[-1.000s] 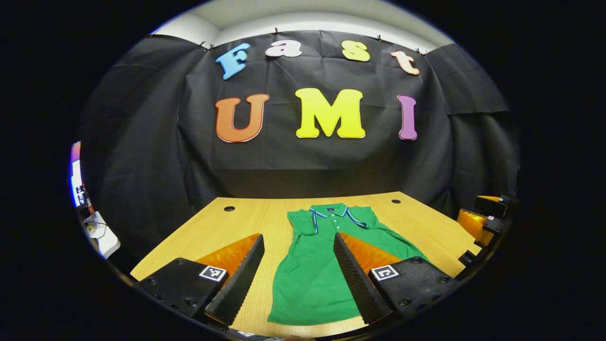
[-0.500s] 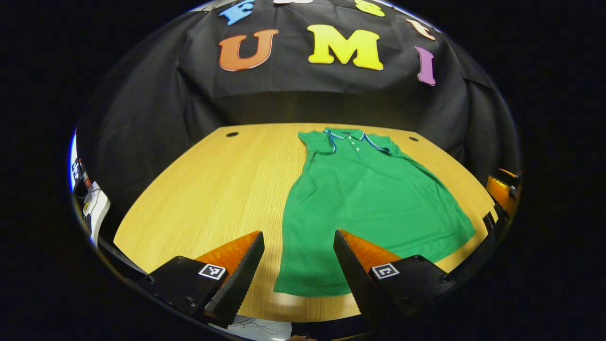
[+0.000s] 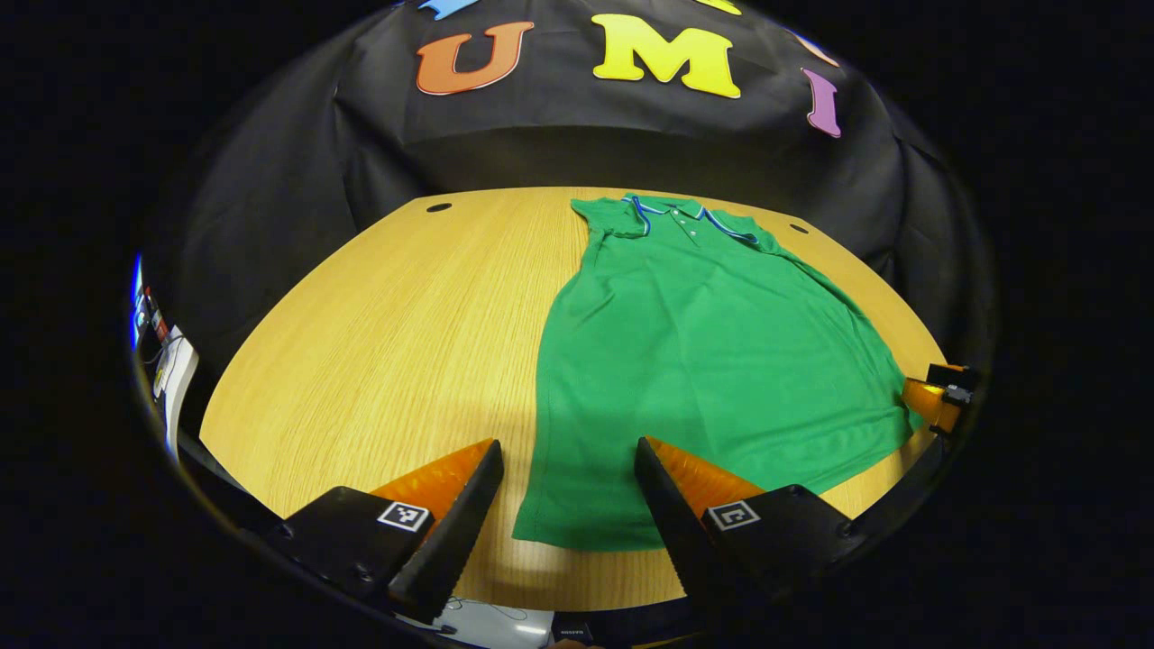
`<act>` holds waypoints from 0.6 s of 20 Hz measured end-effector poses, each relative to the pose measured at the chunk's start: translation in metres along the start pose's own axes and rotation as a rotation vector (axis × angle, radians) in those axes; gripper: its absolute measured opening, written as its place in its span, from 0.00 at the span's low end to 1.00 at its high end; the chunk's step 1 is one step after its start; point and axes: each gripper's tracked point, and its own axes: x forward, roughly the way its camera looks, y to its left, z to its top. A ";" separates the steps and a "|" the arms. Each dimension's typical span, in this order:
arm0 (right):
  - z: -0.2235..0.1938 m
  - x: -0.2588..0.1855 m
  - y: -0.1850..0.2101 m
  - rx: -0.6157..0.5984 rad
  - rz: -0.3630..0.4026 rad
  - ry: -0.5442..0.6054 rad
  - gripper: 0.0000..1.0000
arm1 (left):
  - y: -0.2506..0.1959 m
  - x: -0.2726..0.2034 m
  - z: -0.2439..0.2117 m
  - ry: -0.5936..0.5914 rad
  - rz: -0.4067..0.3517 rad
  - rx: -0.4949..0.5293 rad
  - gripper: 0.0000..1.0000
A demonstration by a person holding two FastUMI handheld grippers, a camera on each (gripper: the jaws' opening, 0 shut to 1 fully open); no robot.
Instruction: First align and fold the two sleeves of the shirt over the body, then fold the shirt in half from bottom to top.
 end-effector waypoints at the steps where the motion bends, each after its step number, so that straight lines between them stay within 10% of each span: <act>1: -0.002 -0.001 0.005 0.005 0.018 0.001 0.96 | -0.001 0.000 0.001 -0.002 0.003 -0.006 0.96; 9: -0.007 0.007 0.014 0.060 0.125 0.026 0.94 | -0.007 -0.001 -0.002 -0.005 -0.006 0.011 0.82; 12: -0.007 0.009 0.015 0.082 0.147 0.041 0.77 | -0.012 0.002 -0.001 -0.017 -0.031 0.036 0.66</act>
